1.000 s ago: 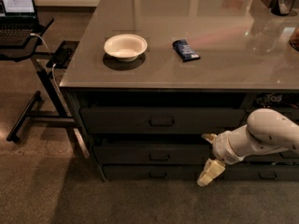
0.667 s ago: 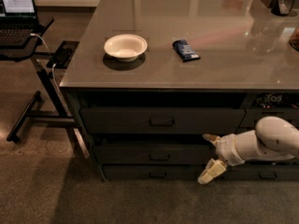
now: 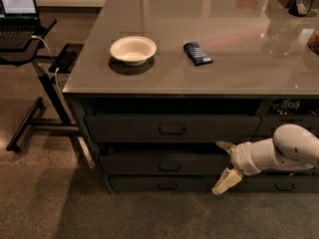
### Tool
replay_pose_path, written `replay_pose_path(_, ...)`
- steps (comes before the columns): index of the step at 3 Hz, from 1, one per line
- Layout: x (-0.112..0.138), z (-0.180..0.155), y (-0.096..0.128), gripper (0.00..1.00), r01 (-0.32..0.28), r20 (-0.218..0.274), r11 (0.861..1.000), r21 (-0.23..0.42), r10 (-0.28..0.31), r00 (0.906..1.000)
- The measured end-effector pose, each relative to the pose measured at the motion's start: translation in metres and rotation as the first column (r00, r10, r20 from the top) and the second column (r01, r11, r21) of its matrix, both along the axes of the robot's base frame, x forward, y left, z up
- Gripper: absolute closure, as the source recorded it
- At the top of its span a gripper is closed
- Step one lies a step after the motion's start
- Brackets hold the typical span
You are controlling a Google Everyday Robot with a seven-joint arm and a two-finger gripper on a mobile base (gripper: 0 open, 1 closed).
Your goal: Open middle drawer
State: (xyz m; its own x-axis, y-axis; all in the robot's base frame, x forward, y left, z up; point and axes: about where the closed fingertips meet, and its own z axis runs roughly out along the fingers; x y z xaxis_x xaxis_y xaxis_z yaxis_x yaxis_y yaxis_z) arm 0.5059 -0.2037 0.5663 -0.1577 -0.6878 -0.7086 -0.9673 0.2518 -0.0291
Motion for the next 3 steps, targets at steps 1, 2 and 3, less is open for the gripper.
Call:
replay_pose_path(1,-0.001,-0.001,0.003,0.00,0.005,-0.011,1.000,-0.013,-0.005,0.9999)
replay_pose_path(2,-0.002,-0.018,0.004,0.00,0.031,0.017,0.999,-0.010,-0.030,0.9994)
replay_pose_path(3,0.010,-0.046,-0.005,0.00,0.051,0.076,0.999,0.005,-0.051,0.9958)
